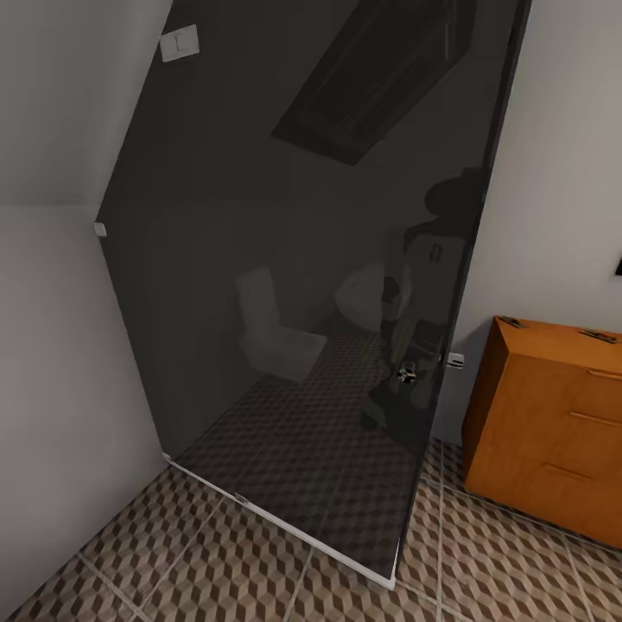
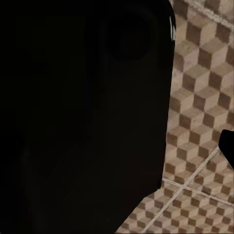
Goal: Take the four mousetraps from the cabinet in the bathroom and place them on the bathroom floor. Make sure all four end up on the same floor surface, and ensure that at least two of them are either under or directly next to the same bathroom sink.
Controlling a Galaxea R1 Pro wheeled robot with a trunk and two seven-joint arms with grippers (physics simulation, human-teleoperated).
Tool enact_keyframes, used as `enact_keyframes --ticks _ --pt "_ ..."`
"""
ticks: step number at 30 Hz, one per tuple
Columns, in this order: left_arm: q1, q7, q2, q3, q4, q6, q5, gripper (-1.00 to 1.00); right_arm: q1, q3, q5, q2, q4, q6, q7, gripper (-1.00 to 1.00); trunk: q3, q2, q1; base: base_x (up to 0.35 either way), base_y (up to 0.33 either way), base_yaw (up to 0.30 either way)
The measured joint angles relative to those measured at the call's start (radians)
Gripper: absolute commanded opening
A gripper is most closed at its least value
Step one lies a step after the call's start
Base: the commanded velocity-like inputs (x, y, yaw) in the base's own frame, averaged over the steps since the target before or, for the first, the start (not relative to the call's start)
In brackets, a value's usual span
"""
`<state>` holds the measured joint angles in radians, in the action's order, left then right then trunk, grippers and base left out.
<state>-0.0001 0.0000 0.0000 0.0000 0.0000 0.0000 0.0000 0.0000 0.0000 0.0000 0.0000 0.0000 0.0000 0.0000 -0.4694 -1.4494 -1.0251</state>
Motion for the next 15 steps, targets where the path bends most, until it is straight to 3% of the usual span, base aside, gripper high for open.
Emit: enact_keyframes --ticks 6,15 --pt "-0.001 -0.002 0.0 0.002 -0.034 -0.018 0.004 1.0 -0.003 0.011 0.03 -0.006 0.001 -0.002 -0.005 1.0 0.0 0.0 0.0 0.0 0.0 0.0" --pt "-0.001 -0.003 0.003 0.004 -0.029 -0.029 0.004 1.0 -0.003 0.01 0.015 -0.006 0.0 -0.001 0.001 1.0 0.0 0.0 0.0 0.0 0.0 0.0"
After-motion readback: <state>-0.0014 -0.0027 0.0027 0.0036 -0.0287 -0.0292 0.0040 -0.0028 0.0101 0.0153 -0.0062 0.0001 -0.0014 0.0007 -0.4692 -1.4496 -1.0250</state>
